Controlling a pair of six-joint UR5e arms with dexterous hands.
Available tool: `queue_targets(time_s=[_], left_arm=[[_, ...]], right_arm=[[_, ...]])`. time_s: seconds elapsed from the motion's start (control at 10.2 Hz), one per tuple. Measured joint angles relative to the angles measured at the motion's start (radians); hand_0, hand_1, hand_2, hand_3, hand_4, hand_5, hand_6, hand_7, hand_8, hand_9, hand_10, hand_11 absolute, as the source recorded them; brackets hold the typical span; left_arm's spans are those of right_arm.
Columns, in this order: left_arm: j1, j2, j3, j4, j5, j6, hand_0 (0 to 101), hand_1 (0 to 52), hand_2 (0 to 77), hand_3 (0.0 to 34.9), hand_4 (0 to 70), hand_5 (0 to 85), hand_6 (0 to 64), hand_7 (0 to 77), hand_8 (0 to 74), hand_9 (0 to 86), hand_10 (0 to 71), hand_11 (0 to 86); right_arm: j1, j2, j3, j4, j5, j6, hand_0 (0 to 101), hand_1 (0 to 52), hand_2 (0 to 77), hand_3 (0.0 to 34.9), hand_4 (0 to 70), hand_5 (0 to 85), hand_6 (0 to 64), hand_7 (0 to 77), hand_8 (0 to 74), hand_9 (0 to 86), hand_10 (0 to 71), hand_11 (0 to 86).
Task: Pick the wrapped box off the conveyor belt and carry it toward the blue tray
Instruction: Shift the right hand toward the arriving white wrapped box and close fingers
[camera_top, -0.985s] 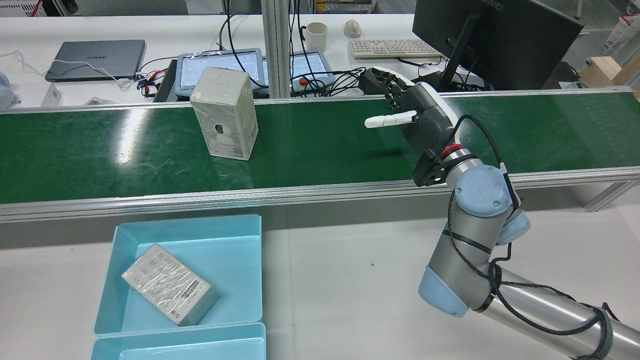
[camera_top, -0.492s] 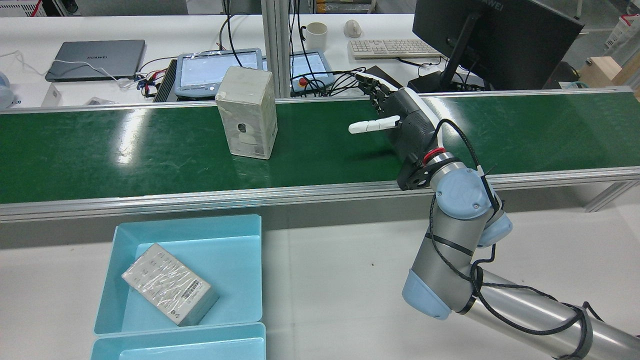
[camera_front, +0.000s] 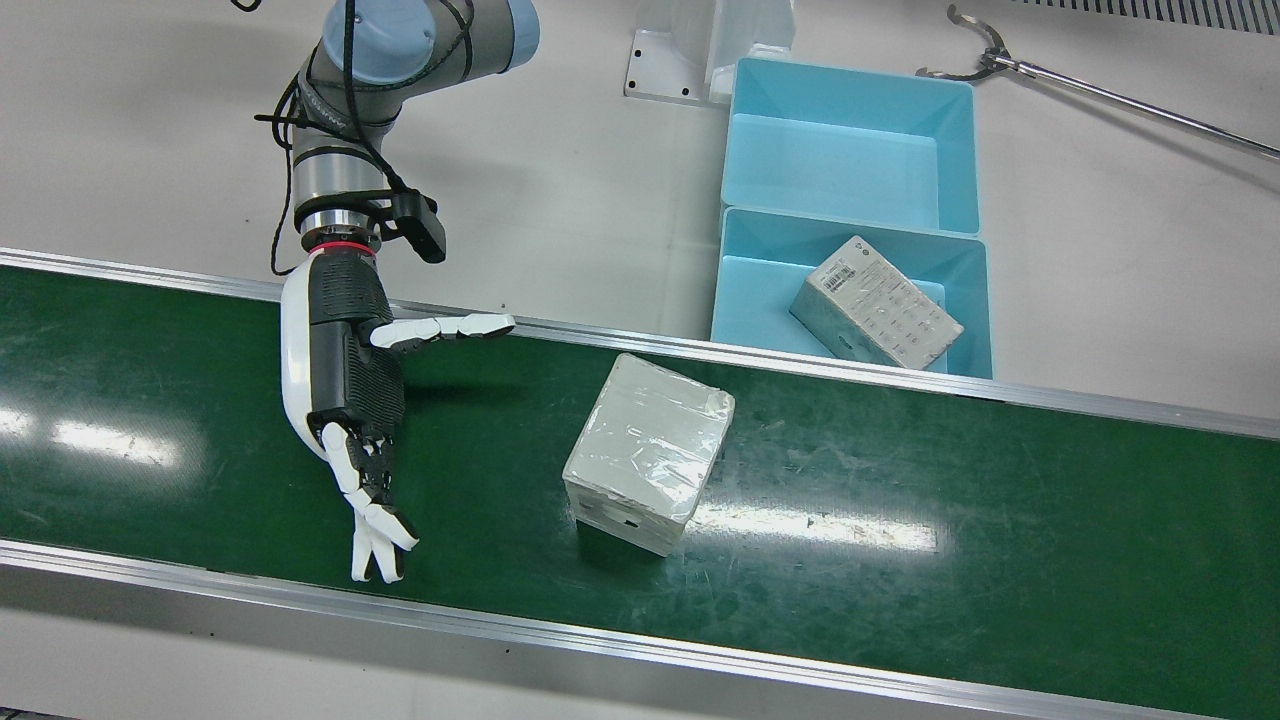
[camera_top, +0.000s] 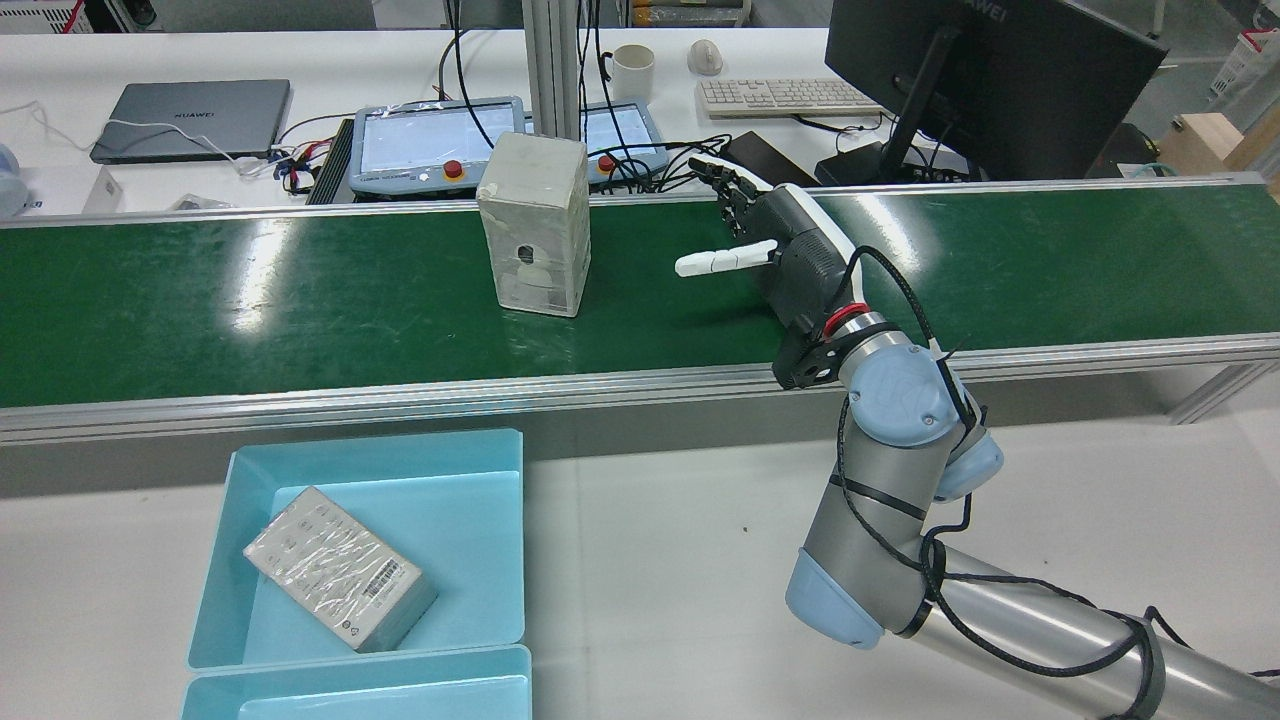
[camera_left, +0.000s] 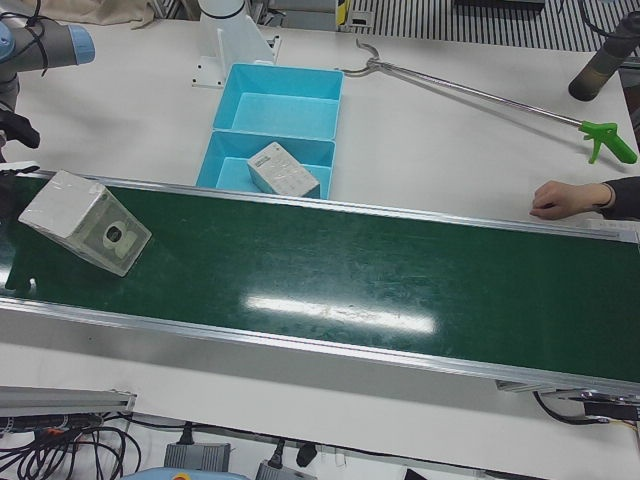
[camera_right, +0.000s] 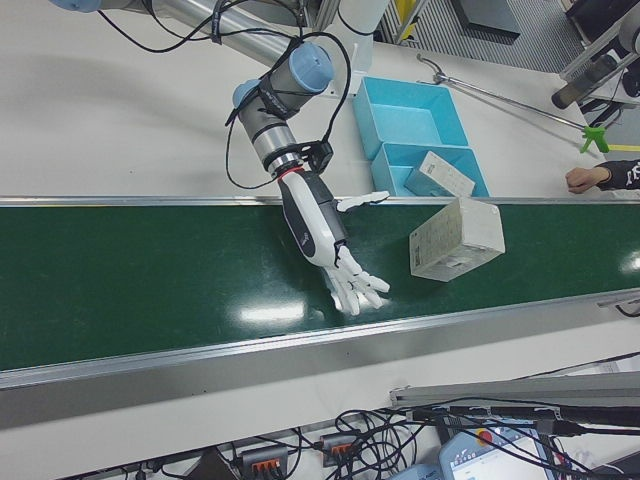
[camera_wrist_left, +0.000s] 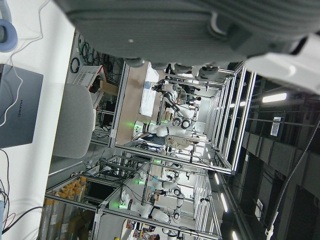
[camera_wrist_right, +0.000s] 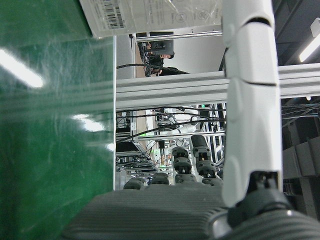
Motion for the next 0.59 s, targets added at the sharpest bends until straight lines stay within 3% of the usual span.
queue_targets(time_s=[0.49,0.59], left_arm=[[0.0,0.0,0.0,0.0,0.0,0.0,0,0.0,0.5,0.0,0.0,1.1,0.5,0.5,0.5,0.5,0.5,0.5],[0.0,0.0,0.0,0.0,0.0,0.0,0,0.0,1.1,0.0,0.0,1.1,0.5,0.5,0.5,0.5,0.5,0.5]], right_arm=[[0.006,0.002,0.002,0.009,-0.018,0.001,49,14.7,3.3,0.0,6.5,14.2,1.6,0.5,0.0,1.1,0.0,1.6],[0.005,0.003,-0.007,0.01,-0.026,0.001,49,16.9,7.1,0.0,6.5,14.2,1.6,0.5,0.0,1.1,0.0,1.6]])
